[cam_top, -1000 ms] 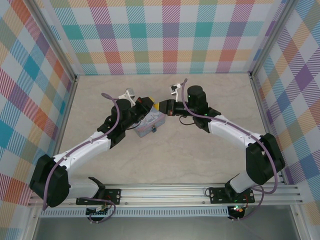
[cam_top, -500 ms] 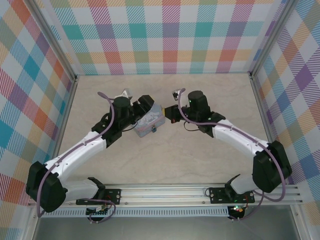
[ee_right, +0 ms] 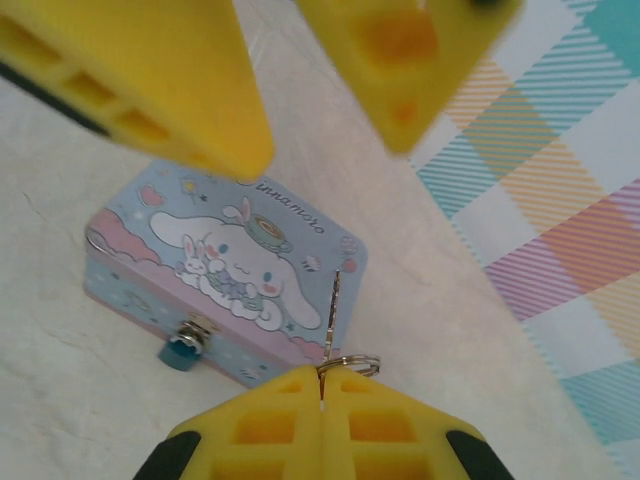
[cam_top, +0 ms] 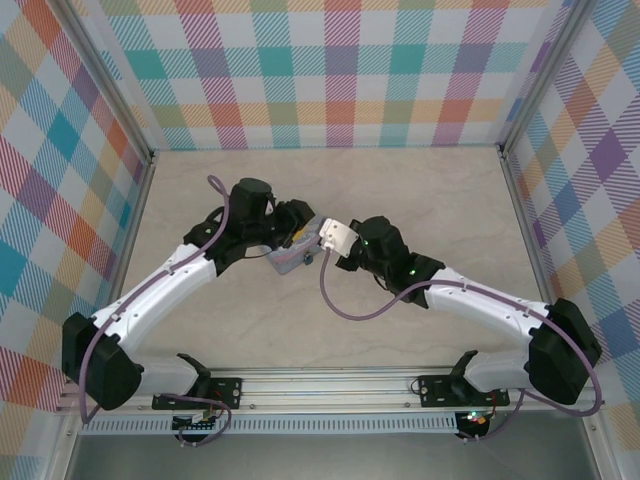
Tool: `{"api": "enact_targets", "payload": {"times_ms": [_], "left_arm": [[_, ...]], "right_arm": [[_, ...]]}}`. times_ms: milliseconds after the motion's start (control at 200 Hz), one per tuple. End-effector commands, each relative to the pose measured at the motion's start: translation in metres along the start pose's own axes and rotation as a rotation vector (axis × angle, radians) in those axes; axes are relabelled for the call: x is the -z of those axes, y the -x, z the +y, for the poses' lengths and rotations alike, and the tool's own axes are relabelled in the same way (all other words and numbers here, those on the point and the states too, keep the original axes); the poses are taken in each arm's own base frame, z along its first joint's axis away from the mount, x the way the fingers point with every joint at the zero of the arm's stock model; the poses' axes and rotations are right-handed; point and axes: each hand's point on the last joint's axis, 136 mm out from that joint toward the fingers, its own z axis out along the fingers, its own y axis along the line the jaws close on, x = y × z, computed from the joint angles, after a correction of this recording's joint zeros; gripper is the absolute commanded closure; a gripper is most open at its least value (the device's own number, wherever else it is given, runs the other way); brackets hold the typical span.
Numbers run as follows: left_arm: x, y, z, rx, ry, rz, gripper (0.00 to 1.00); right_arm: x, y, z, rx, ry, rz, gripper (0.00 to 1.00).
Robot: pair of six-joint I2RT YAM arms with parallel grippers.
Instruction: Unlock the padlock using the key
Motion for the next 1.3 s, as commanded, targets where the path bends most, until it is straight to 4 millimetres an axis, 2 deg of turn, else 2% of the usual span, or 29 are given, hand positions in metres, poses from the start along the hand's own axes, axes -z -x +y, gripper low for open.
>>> {"api": "enact_targets", "payload": {"times_ms": [0, 150, 560, 745, 1075, 1295], "left_arm": [[-0.007, -0.016, 0.000, 0.058, -0.002, 0.072, 0.56], [-0.013, -0.017, 0.003, 0.078, -0.007, 0.078, 0.62], [-0.021, -0.020, 0.015, 0.101, 0.020, 0.087, 0.66], [-0.023, -0.020, 0.018, 0.102, 0.027, 0.084, 0.76], [-0.025, -0.020, 0.021, 0.099, 0.036, 0.086, 0.87], [-0.025, -0.019, 0.020, 0.087, 0.035, 0.080, 1.00]], "right_arm": [[-0.002, 0.004, -0.009, 0.140, -0.069, 0.008, 1.00], [-0.004, 0.007, -0.001, 0.169, -0.051, 0.003, 1.00], [-0.008, 0.018, 0.006, 0.209, -0.025, -0.023, 1.00], [-0.008, 0.021, 0.008, 0.217, -0.024, -0.032, 1.00], [-0.002, 0.029, 0.007, 0.192, -0.018, -0.065, 1.00], [0.003, 0.032, 0.005, 0.172, -0.019, -0.079, 0.99]]}}
